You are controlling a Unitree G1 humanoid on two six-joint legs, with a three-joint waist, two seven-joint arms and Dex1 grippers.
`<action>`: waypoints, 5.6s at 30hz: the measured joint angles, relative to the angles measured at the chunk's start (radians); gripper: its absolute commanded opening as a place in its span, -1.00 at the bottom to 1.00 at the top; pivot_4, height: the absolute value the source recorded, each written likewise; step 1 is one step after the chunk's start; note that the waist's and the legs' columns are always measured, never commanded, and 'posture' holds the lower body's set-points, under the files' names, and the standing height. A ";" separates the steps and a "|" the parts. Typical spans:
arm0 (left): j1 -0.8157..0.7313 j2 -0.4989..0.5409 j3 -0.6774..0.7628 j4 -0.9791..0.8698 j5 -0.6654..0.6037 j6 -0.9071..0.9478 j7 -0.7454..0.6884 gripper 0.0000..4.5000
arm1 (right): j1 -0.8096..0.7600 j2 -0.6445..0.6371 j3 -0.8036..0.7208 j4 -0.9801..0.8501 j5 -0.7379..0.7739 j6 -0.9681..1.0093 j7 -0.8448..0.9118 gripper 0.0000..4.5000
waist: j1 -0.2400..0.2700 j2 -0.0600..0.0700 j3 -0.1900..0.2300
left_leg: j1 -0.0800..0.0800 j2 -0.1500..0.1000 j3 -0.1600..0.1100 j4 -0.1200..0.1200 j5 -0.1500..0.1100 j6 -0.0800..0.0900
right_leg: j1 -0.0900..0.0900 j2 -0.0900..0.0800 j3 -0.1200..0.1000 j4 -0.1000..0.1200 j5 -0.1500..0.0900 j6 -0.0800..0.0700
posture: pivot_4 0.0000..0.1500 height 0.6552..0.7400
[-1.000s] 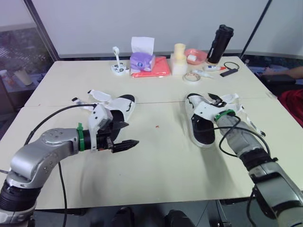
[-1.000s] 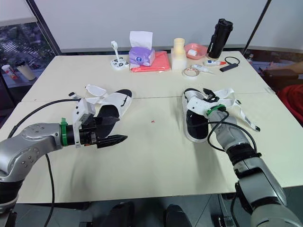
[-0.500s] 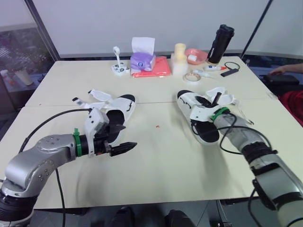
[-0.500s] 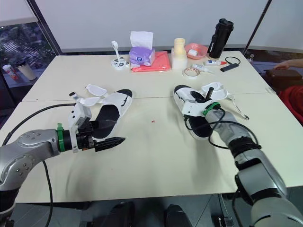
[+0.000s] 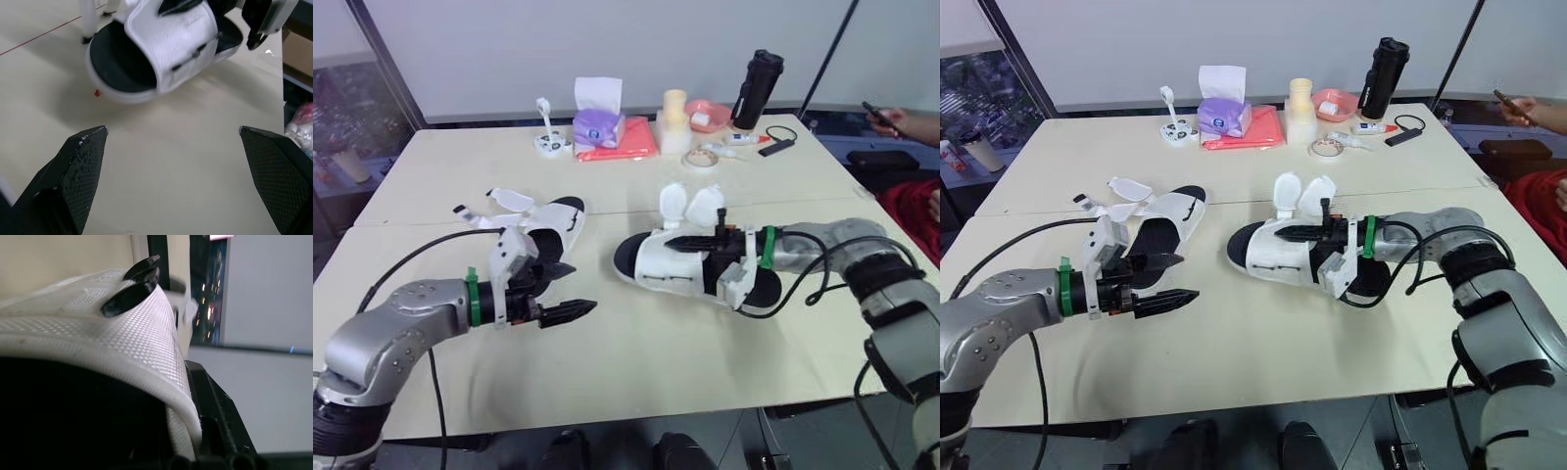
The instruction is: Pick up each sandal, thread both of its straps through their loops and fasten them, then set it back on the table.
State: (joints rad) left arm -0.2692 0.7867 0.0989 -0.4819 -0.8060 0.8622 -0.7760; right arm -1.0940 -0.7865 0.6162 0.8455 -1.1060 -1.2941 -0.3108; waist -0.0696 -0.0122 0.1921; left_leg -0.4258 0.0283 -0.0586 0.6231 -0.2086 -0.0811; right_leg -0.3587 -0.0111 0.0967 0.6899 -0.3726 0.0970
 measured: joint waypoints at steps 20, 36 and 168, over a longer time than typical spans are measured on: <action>0.015 -0.034 -0.093 0.060 0.124 -0.113 -0.059 1.00 | -0.093 0.036 0.246 0.155 -0.261 -0.046 -0.462 0.98 | 0.003 0.000 0.000 | 0.000 -0.002 -0.001 0.005 0.000 0.000 | 0.000 0.000 -0.001 0.005 0.000 0.000 | 1.00 1.00; -0.485 -0.269 -0.304 0.934 0.474 -0.667 -0.467 -0.69 | 0.109 -0.222 0.001 0.069 0.111 0.027 -0.117 1.00 | 0.000 0.000 0.000 | 0.000 -0.006 0.000 0.007 -0.001 0.004 | 0.000 0.000 0.000 0.008 0.000 0.000 | 1.00 1.00; -0.375 -0.477 -0.488 0.776 0.780 -0.757 -0.309 -1.00 | 0.972 -0.095 -0.592 -1.065 1.971 2.131 1.349 -0.79 | 0.057 0.001 -0.001 | 0.014 -0.003 -0.004 0.008 -0.007 0.013 | 0.024 -0.002 -0.012 -0.007 0.000 0.000 | 1.00 1.00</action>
State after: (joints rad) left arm -0.6447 0.3093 -0.3895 0.2937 -0.0258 0.1051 -1.0850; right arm -0.1222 -0.8812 0.0246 -0.2196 0.8651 0.8373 1.0378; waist -0.0123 -0.0107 0.1907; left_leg -0.4114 0.0250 -0.0629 0.6312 -0.2161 -0.0677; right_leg -0.3348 -0.0127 0.0850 0.6833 -0.3729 0.0973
